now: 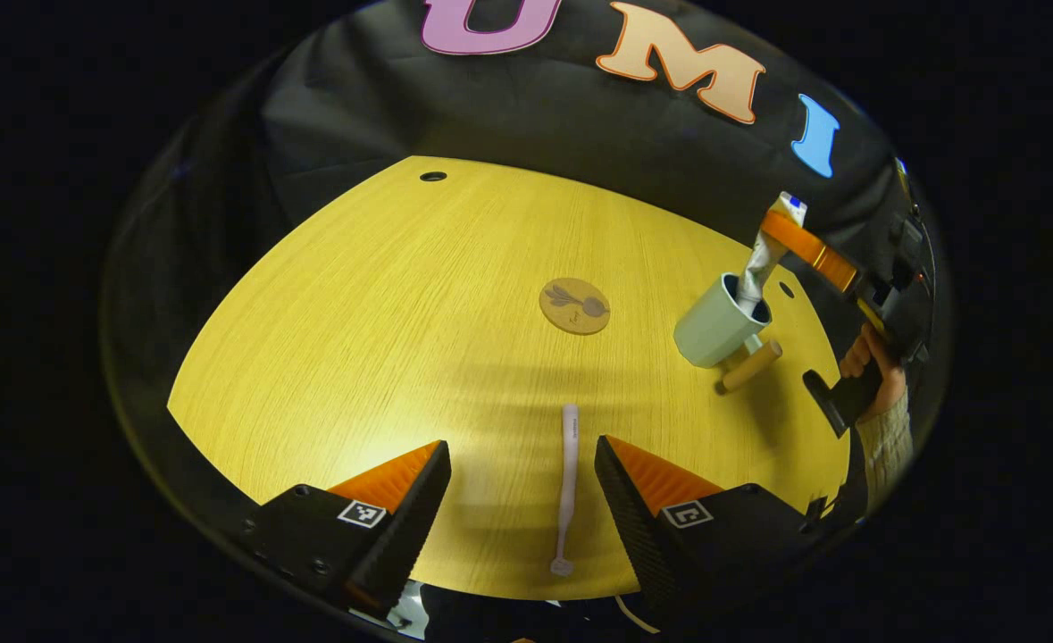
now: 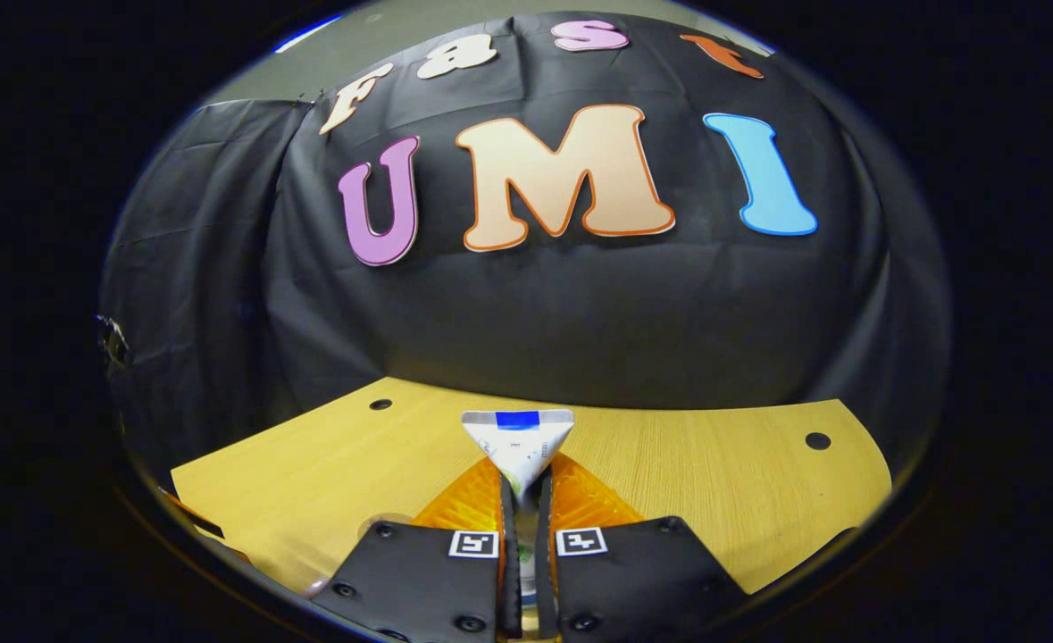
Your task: Put the toothbrush and toothpaste on the desktop into the cup, then pick up the cup and place it on the coaster on the desktop.
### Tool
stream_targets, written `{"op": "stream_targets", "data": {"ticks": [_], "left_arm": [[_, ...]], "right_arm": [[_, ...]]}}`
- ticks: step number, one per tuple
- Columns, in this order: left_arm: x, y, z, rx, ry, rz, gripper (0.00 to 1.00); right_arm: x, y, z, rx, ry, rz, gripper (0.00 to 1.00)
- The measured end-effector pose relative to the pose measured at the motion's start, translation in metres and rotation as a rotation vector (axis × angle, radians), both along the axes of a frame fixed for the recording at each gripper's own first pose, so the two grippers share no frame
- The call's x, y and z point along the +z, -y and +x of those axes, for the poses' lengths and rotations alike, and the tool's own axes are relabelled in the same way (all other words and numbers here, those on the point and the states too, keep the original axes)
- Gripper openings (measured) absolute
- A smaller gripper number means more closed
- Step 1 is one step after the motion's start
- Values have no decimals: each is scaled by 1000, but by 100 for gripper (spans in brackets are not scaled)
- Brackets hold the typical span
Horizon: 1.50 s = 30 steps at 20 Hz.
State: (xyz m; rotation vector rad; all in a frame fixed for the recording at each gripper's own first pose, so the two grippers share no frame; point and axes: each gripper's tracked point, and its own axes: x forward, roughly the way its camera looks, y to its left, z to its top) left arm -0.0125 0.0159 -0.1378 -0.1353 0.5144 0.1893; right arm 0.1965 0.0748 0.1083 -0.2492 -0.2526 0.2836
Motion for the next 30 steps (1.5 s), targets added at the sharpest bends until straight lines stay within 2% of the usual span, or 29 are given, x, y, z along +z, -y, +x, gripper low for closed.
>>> {"op": "stream_targets", "data": {"ticks": [5, 8, 10, 14, 19, 24, 25, 26, 28, 29, 30], "left_arm": [[-1, 0, 1, -13, -9, 3, 95], [-2, 1, 1, -18, -10, -1, 95], [-4, 3, 1, -24, -13, 0, 95], [-9, 4, 1, -51, -64, 1, 95], [-19, 8, -5, -86, -218, 18, 95], [-29, 12, 9, -98, -339, 11, 95], [-32, 14, 12, -103, -361, 20, 95], [-37, 16, 15, -108, -383, 29, 96], [-44, 19, 21, -116, -425, 41, 95], [-47, 21, 23, -122, -443, 43, 95], [-50, 22, 25, -126, -458, 44, 95]], "right_arm": [[-26, 4, 4, 9, -117, 29, 20], [-29, 8, -7, 15, -150, 55, 74], [-21, 12, -13, 0, -127, 61, 98], [-9, 29, -42, -31, -79, 81, 99], [0, 57, -90, -74, -13, 130, 98], [-27, 104, -118, -165, -42, 193, 99], [-34, 114, -122, -179, -53, 207, 95], [-39, 123, -124, -193, -66, 217, 99], [-49, 142, -128, -225, -87, 231, 99], [-50, 151, -130, -238, -91, 239, 95], [-50, 158, -131, -247, -91, 247, 99]]}}
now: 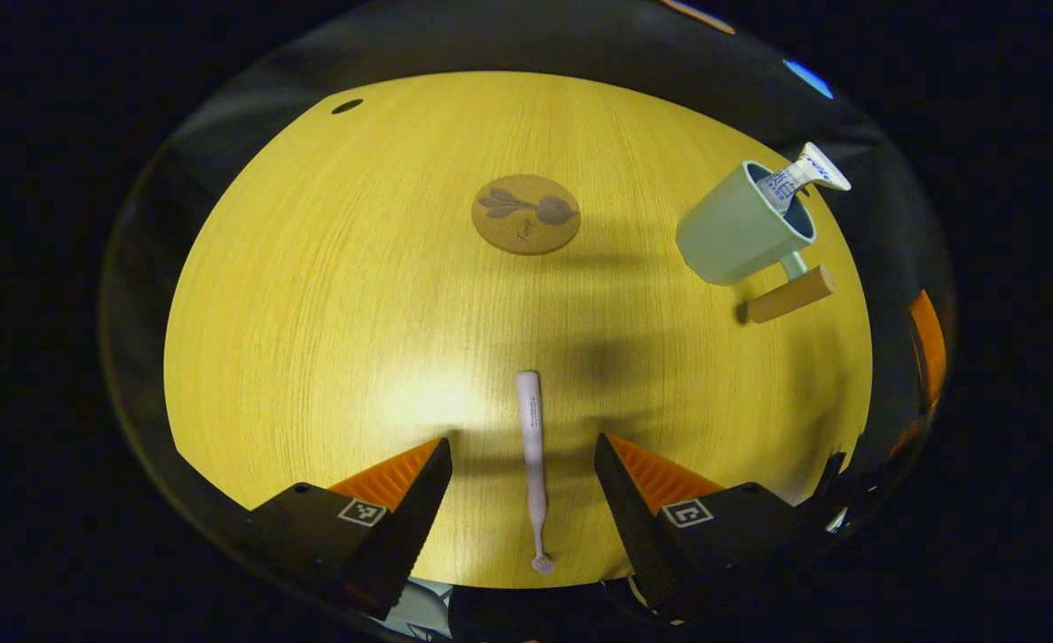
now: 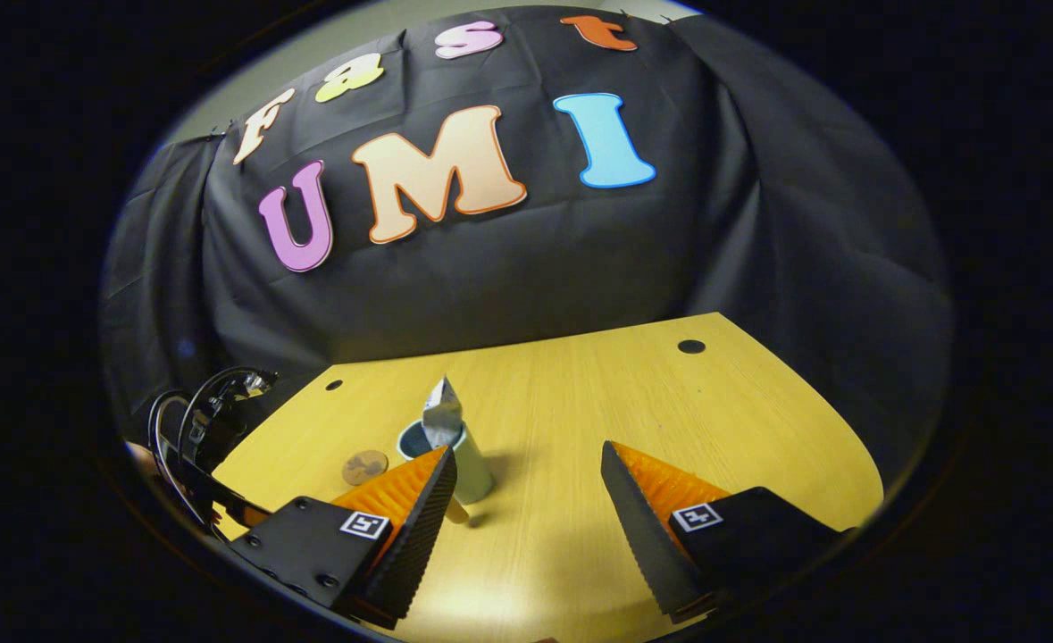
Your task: Put the toothbrush and toothpaste on the desktop into the cup, then pick up the cup and place it on the coaster on the desktop.
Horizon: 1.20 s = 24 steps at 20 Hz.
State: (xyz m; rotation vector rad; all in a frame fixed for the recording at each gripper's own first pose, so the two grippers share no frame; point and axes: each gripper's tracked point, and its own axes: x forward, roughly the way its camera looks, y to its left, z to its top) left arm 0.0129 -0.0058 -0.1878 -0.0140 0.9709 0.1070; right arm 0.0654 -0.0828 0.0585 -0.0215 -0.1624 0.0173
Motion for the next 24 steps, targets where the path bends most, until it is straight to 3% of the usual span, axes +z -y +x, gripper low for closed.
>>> {"op": "stream_targets", "data": {"ticks": [4, 8, 12, 15, 16, 19, 21, 24], "left_arm": [[-10, 3, 5, -14, -51, -1, 93], [-16, 2, 5, -5, -86, -9, 86], [-18, -3, 5, -8, -102, 20, 63], [-17, -5, 4, -4, -115, 36, 48], [-19, -8, 3, -3, -124, 50, 48], [-19, -15, 3, 1, -130, 86, 21], [-18, -16, 4, 18, -116, 80, 8], [-17, -17, 4, 31, -105, 74, 4]], "right_arm": [[11, 25, -3, -51, 26, 36, 95], [15, 42, -5, -93, 36, 57, 98], [13, 52, -6, -113, 28, 61, 95], [7, 57, -3, -123, 12, 57, 98], [6, 58, -2, -125, 9, 56, 99], [5, 60, -1, -127, 6, 55, 98], [4, 62, 1, -131, 1, 51, 99], [3, 62, 2, -130, -4, 45, 99]]}}
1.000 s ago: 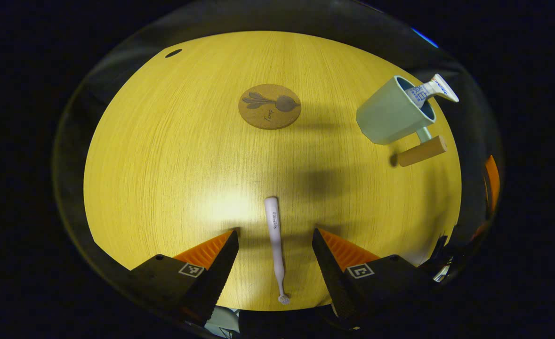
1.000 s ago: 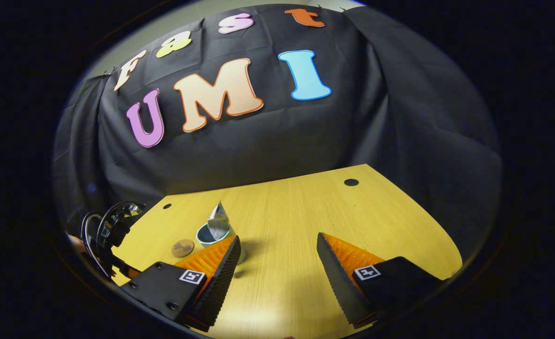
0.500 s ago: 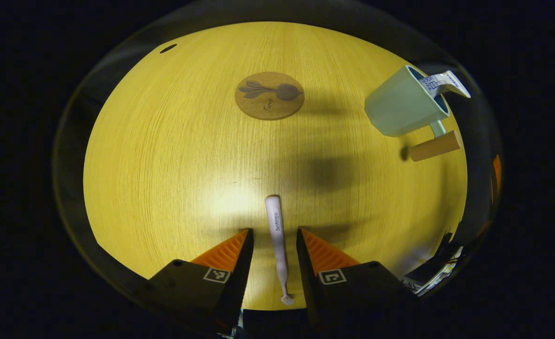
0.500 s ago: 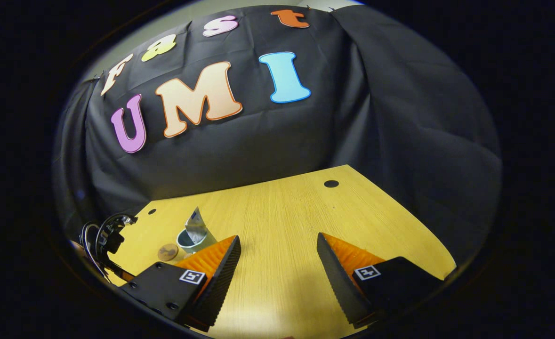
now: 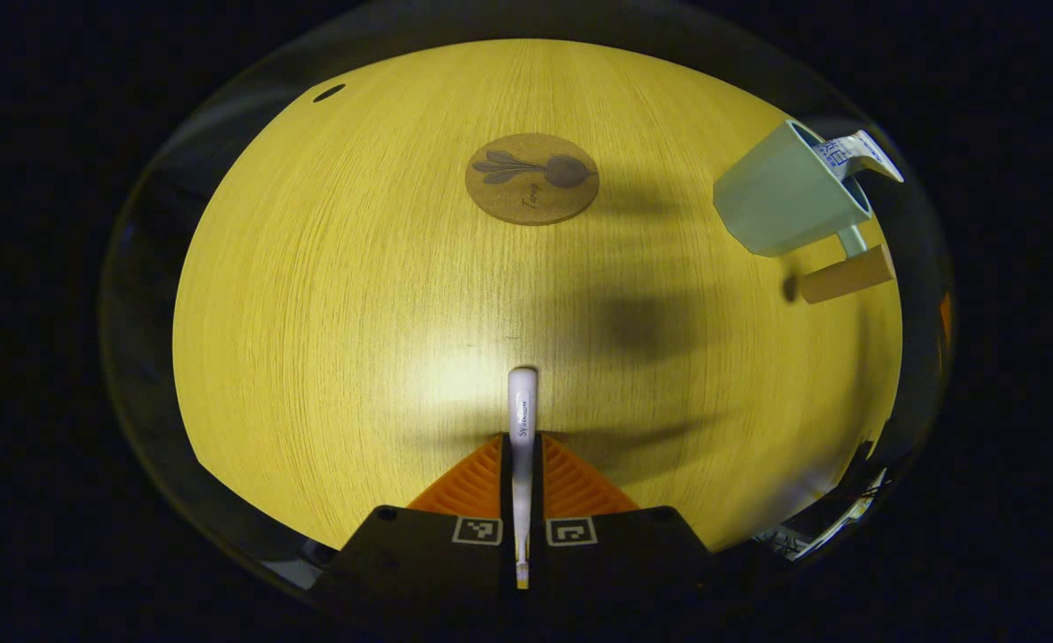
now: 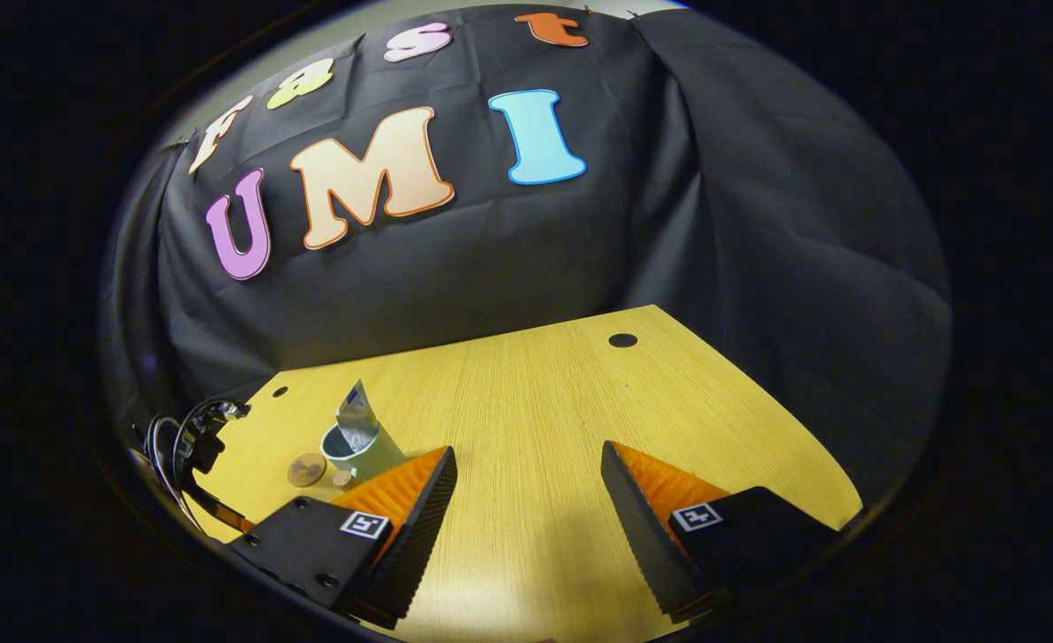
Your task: Put the toothbrush and toothpaste on the desktop into the cup, then pick up the cup and place it on the coaster on the desktop.
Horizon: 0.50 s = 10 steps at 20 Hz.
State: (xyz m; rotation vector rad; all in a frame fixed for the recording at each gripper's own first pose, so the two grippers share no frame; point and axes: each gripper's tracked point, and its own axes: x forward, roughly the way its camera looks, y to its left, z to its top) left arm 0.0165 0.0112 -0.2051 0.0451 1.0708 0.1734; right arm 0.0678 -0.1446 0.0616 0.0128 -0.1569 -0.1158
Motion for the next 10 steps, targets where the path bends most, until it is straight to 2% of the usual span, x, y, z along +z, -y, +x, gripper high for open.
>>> {"op": "stream_targets", "data": {"ticks": [2, 5, 7, 10], "left_arm": [[1, 1, 2, 9, 26, -18, 0], [5, 6, 2, 36, 77, -92, 0], [13, 4, 5, 49, 121, -96, 0], [48, 7, 25, 29, 274, -98, 0]], "right_arm": [[-1, 0, 1, -1, -4, -6, 98], [-6, -1, 1, -1, -15, -11, 99], [-7, -1, 1, -4, -20, -18, 99], [-11, -3, 3, -8, -30, -23, 99]]}}
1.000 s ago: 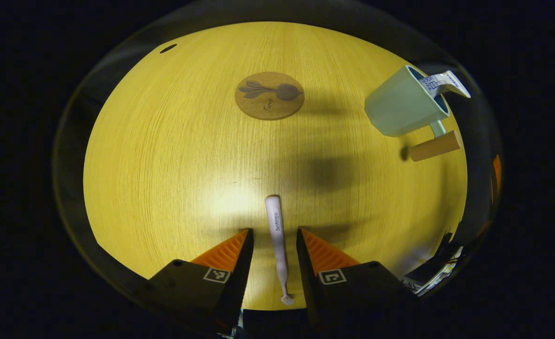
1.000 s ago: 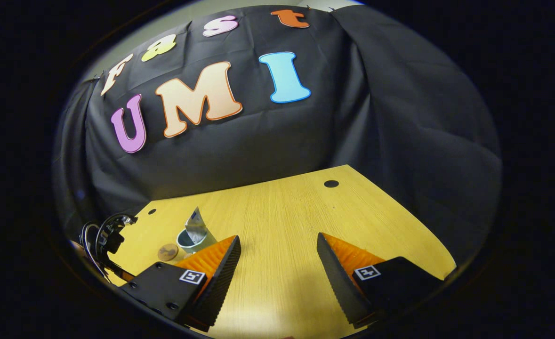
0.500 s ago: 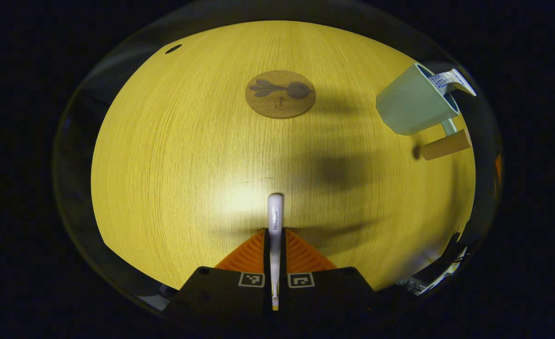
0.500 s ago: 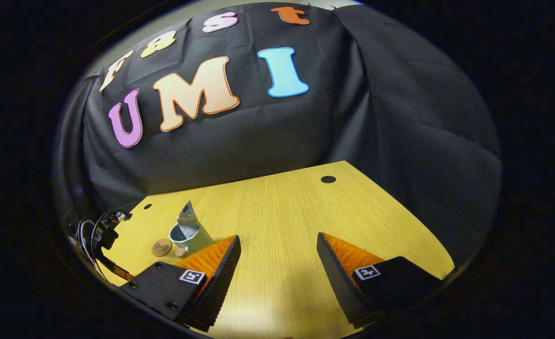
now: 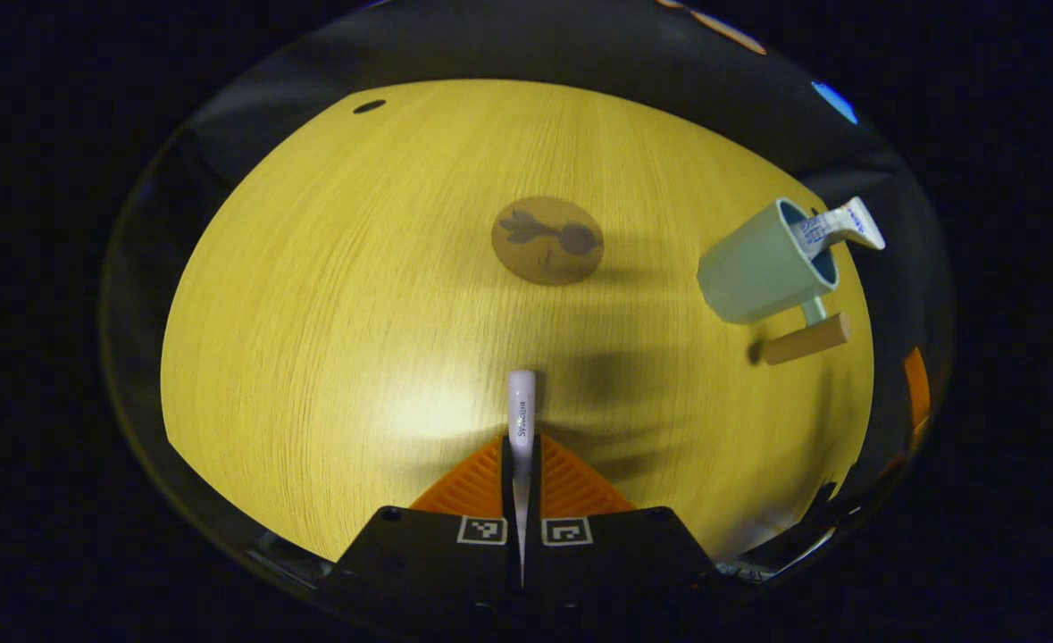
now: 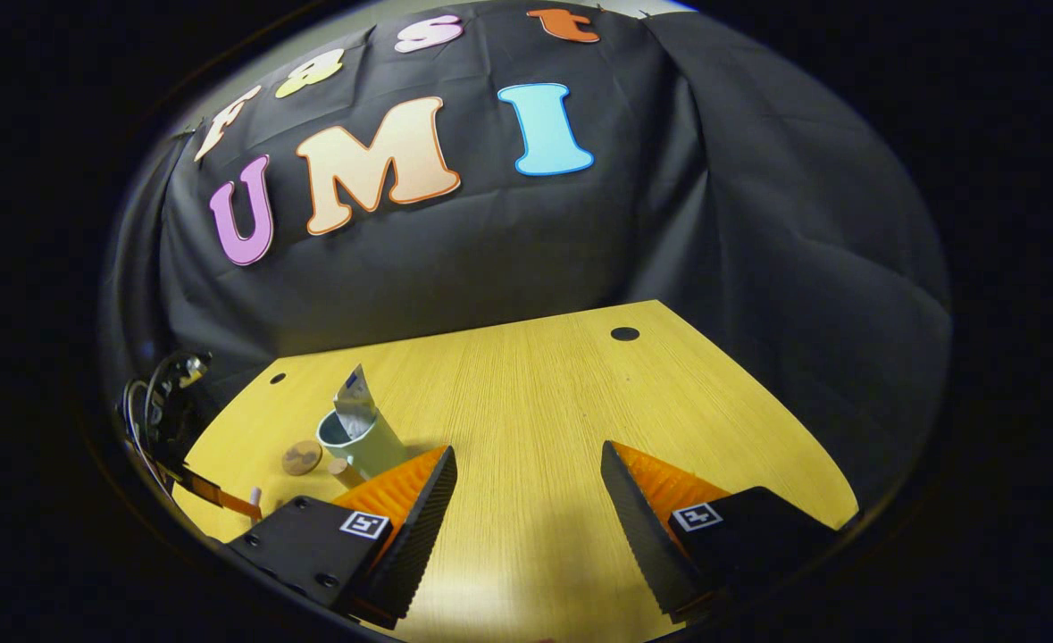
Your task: Put the toothbrush and toothpaste on the desktop into the cup, then pick up the cup and place it on the coaster on the desktop.
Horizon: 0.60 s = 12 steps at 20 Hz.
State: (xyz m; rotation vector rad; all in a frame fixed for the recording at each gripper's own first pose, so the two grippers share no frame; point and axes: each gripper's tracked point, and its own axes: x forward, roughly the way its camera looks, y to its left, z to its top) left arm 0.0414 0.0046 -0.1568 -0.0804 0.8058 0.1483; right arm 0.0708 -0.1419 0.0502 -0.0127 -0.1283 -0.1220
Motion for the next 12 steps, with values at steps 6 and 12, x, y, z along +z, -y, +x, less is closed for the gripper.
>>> {"op": "stream_targets", "data": {"ticks": [6, 12], "left_arm": [[93, 38, 45, -127, 339, -1, 0], [197, 97, 73, -320, 730, 39, 0]], "right_arm": [[-13, -10, -16, -2, -21, 5, 99], [-44, -24, -34, -22, -71, 24, 99]]}}
